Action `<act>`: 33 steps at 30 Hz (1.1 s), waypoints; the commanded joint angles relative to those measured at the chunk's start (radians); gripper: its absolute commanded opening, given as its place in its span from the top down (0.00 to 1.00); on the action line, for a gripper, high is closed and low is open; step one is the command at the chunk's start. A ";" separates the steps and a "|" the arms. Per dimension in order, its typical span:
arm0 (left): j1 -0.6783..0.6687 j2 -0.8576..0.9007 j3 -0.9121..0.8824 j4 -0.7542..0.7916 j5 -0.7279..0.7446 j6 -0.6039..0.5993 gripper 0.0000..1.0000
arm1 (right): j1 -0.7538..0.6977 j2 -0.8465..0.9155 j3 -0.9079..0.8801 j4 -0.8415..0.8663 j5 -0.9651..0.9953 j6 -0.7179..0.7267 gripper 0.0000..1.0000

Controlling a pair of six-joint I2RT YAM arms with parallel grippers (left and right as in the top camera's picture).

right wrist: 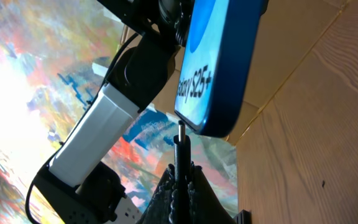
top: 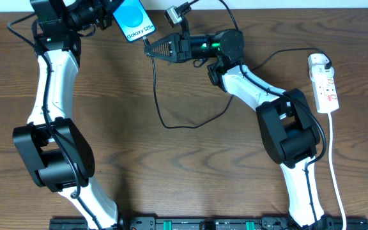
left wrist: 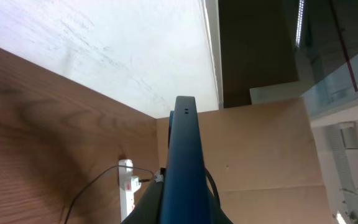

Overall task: Plug charger to phone and switch on socket
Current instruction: 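Push the connector into the phone's bottom port with the right gripper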

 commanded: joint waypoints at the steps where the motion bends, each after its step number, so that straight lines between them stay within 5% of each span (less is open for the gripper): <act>1: -0.002 -0.015 0.010 0.010 0.002 -0.023 0.93 | 0.003 -0.005 0.003 0.001 0.022 0.010 0.99; 33: -0.014 -0.015 0.010 0.010 0.050 -0.023 0.93 | 0.003 -0.005 0.003 0.001 0.019 0.006 0.99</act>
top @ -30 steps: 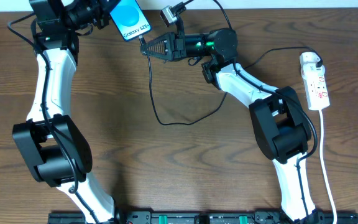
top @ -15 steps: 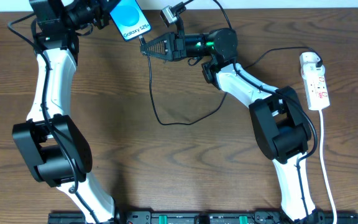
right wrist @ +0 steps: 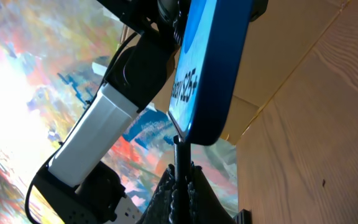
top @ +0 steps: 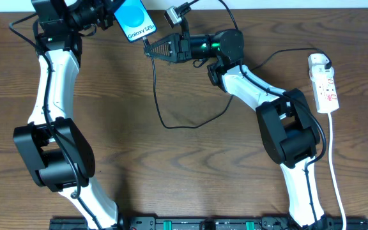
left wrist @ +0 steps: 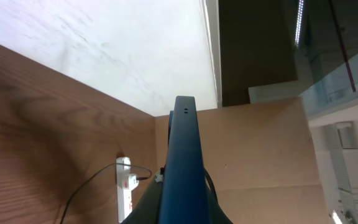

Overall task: Plug charger to phone and switch on socket
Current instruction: 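Push the connector into the phone's bottom port with the right gripper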

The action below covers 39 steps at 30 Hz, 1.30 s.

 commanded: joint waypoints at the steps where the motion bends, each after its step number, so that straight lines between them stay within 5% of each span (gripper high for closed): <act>1: -0.007 -0.015 0.010 0.010 0.048 -0.008 0.93 | 0.003 -0.005 0.003 0.003 0.021 0.007 0.99; 11: -0.028 -0.015 0.010 0.010 0.119 0.074 0.93 | 0.003 -0.005 0.003 0.002 0.030 0.007 0.99; 39: -0.035 -0.015 0.009 0.009 0.124 0.074 0.93 | -0.003 -0.005 0.003 -0.006 0.188 -0.012 0.99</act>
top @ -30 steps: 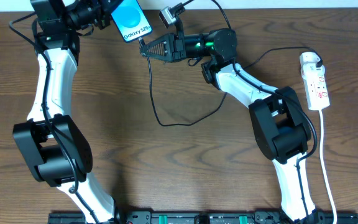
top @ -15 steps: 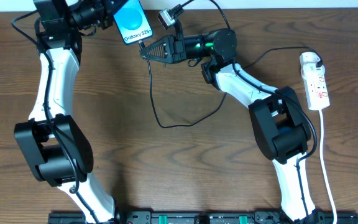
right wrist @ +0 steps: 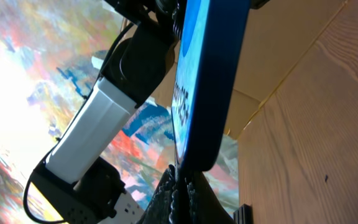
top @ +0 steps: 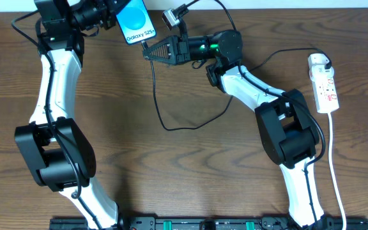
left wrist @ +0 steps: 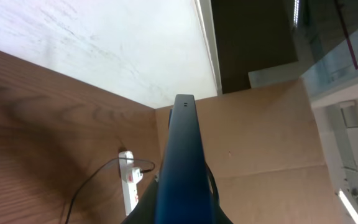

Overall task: Plug charger to phone and switch on socket
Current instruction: 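Push the connector into the phone's bottom port with the right gripper, then open the right gripper and withdraw it from the plugged phone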

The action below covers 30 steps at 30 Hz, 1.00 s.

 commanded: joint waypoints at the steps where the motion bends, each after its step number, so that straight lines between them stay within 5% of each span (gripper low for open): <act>1: -0.020 -0.015 0.010 0.001 0.080 0.013 0.93 | -0.010 -0.005 0.003 -0.006 0.210 -0.012 0.99; 25: -0.020 -0.015 0.010 0.001 0.080 0.014 0.93 | -0.011 -0.005 0.003 -0.060 0.275 -0.045 0.99; 27: -0.019 -0.015 0.010 0.002 0.079 0.014 0.93 | -0.011 -0.005 0.003 -0.060 0.271 -0.045 0.82; 30: -0.016 -0.015 0.010 0.002 0.072 0.014 0.93 | -0.011 -0.005 0.003 -0.060 0.256 -0.046 0.23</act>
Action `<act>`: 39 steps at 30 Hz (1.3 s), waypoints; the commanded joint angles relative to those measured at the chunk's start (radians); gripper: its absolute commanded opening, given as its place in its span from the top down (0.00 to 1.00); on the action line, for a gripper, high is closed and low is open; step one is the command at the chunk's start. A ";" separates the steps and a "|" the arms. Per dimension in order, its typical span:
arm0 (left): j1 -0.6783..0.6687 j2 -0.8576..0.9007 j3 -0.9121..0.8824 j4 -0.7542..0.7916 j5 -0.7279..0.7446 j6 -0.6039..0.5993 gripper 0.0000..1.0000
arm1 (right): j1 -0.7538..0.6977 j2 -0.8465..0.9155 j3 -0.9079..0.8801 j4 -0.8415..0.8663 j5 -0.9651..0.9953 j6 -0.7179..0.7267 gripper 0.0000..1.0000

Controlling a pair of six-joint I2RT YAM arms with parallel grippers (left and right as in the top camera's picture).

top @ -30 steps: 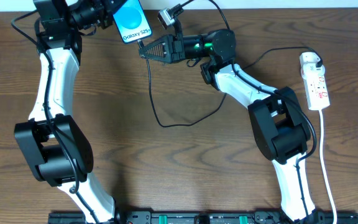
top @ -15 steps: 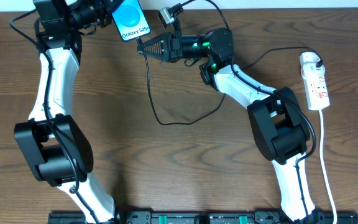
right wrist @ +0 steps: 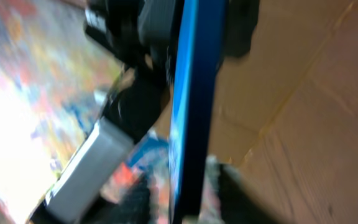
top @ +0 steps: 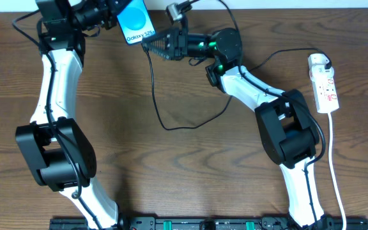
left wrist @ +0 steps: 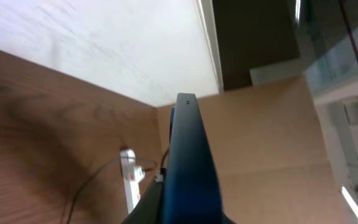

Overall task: Plug charger to phone and switch on socket
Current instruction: 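Open the right gripper and withdraw it from the plugged phone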

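A blue phone (top: 135, 21) with a lit screen is held up at the table's far edge, my left gripper (top: 115, 14) shut on its upper part. The left wrist view shows its thin edge (left wrist: 188, 155) rising from the fingers. The black charger cable (top: 155, 89) hangs from the phone's lower end. My right gripper (top: 153, 45) is at that end. In the blurred right wrist view its fingers (right wrist: 138, 199) stand apart on either side of the phone (right wrist: 194, 93). The plug itself is hidden. The white power strip (top: 323, 82) lies at the far right.
The cable loops across the wooden table (top: 171, 179) and runs behind the right arm (top: 254, 89) to the power strip, whose white lead (top: 335, 172) trails to the near edge. The power strip (left wrist: 128, 180) also shows in the left wrist view. A cardboard wall (left wrist: 260, 143) stands behind.
My right gripper was shut on the plug under the phone's lower edge; now its fingers are spread to either side of the phone and sit slightly higher. The phone has hardly moved.
First my right gripper held the plug's tip just below the phone's lower edge. Then the tip touched that edge. After that the plug was no longer showing beneath the phone. Now the fingers stand apart and the cable hangs from the phone.
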 commanded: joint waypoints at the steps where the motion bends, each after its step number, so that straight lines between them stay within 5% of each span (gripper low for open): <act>1: -0.008 -0.015 0.010 0.008 0.071 -0.003 0.93 | -0.009 -0.005 0.005 0.002 0.086 -0.017 0.11; 2: -0.006 -0.015 0.009 0.008 0.071 -0.002 0.93 | -0.009 -0.005 0.005 0.002 0.085 -0.017 0.01; 17: 0.061 -0.015 0.009 0.008 0.175 0.008 0.93 | -0.097 -0.005 0.005 -0.063 0.044 -0.091 0.01; 27: 0.064 -0.015 0.009 0.008 0.188 0.008 0.93 | -0.108 -0.005 0.005 -0.645 -0.052 -0.396 0.01; 39: 0.063 -0.015 0.009 0.008 0.206 0.030 0.93 | -0.150 -0.006 0.005 -1.071 0.054 -0.669 0.01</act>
